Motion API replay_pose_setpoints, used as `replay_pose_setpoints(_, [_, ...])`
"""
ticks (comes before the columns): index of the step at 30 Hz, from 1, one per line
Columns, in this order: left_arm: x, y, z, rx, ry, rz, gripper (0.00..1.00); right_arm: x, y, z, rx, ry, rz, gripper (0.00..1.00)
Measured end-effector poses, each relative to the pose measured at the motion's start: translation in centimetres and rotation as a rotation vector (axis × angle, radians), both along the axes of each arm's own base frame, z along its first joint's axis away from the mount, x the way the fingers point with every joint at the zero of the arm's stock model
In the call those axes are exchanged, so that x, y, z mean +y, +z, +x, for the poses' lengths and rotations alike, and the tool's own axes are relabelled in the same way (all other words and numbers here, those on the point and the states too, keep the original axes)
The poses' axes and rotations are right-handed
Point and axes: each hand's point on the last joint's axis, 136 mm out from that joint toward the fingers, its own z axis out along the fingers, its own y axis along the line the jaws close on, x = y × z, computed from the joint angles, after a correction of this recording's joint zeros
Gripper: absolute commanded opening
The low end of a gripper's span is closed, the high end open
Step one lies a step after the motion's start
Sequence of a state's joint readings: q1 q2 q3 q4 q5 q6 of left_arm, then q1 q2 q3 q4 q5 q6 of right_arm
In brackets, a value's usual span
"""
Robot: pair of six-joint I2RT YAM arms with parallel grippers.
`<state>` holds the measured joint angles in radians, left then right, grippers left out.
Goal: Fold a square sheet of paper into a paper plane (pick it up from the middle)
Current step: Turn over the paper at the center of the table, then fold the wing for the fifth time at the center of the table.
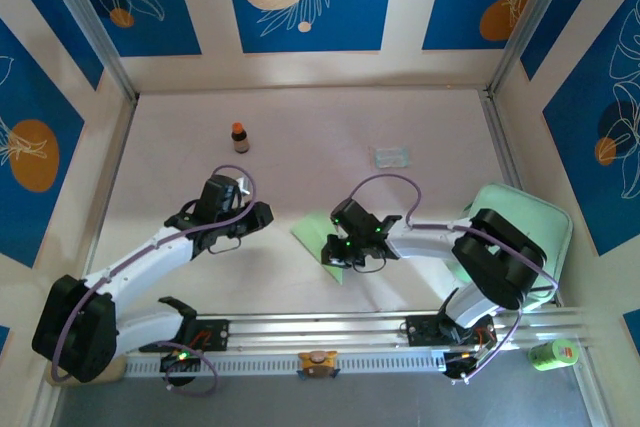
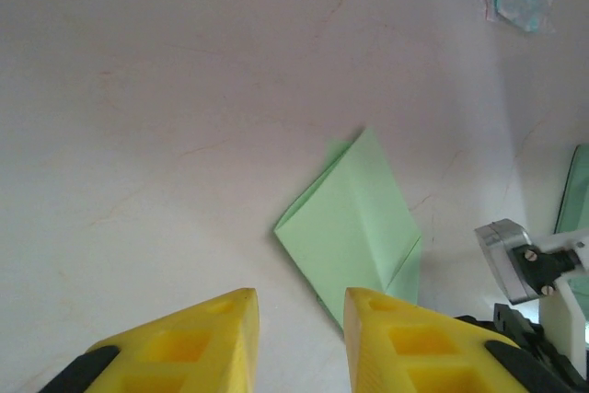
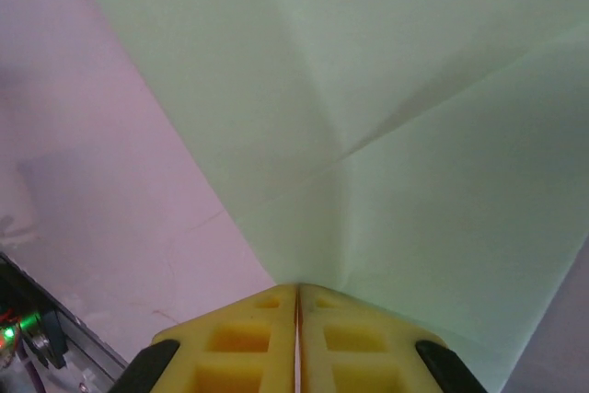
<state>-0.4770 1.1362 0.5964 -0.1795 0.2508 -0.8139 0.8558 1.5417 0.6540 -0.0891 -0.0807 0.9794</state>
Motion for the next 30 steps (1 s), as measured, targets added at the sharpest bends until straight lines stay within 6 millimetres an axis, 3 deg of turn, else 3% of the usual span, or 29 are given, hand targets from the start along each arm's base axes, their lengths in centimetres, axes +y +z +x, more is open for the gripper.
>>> replay_pose_setpoints(17, [-1.3,0.2,-0.2,-0.001,-0.052,-0.060,0.31,-0.1,-0.5,0.1,0.184,-0.705,0.130,0.11])
replay_pose_setpoints(22, [-1.5,-0.3,-0.7,0.012,-0.071,-0.081,0.31,-0.5,0.3,0.3,0.158,-0.715,0.136,0.12])
replay_pose_setpoints(30, [-2.5,-0.8,-0.9,0.045,-0.104,-0.119,0.31,-0.6,3.0,1.3,0.008,-0.470,0.057,0.10])
